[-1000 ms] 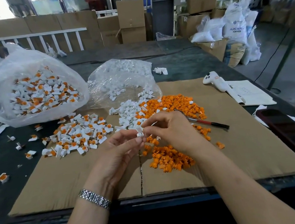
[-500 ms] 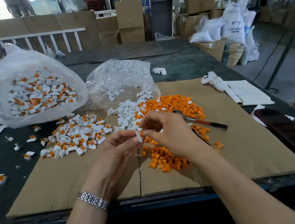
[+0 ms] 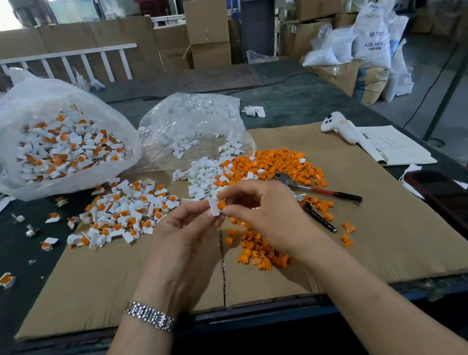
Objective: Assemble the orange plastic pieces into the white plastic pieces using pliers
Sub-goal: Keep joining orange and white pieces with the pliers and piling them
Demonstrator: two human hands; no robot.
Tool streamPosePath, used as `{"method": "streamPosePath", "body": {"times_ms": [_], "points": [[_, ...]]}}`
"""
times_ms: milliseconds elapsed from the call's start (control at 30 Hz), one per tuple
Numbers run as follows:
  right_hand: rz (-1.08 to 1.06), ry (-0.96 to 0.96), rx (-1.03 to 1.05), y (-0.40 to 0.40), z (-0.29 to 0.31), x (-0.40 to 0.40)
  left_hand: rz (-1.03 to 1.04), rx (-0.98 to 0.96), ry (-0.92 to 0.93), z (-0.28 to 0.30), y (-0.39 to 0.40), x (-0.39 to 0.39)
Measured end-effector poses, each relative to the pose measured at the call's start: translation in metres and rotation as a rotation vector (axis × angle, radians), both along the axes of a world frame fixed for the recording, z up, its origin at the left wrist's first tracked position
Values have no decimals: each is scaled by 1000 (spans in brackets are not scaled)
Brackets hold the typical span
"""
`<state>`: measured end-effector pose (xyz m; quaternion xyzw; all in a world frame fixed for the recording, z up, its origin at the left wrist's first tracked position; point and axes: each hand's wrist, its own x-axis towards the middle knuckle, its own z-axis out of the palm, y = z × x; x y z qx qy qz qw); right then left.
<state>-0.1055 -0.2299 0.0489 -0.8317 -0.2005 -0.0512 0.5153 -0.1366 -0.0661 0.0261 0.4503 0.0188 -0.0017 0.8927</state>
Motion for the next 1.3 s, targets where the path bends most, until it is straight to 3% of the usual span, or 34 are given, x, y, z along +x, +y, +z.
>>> {"method": "streamPosePath", "body": {"times_ms": [300, 700, 867, 933, 1000, 1067, 1133, 1300], "points": [[-24, -228, -153, 4, -1, -4, 0, -32, 93, -3, 3, 3], [-18, -265, -235, 5, -9, -2, 164, 239, 181, -2, 1, 10], [-122, -153, -211, -13, -7, 11, 137, 124, 232, -4, 2, 13], [-312, -98, -394, -31, -7, 28, 129, 88, 241, -4, 3, 14], [-466, 11, -715, -50, -10, 43, 132, 101, 244, -4, 4, 14], [-465, 162, -937, -64, -15, 52, 134, 106, 258, -5, 4, 15], [-409, 227, -997, -70, -18, 57, 132, 116, 267, -6, 5, 16], [-382, 152, -1013, -70, -18, 61, 115, 175, 279, -7, 8, 17]]}}
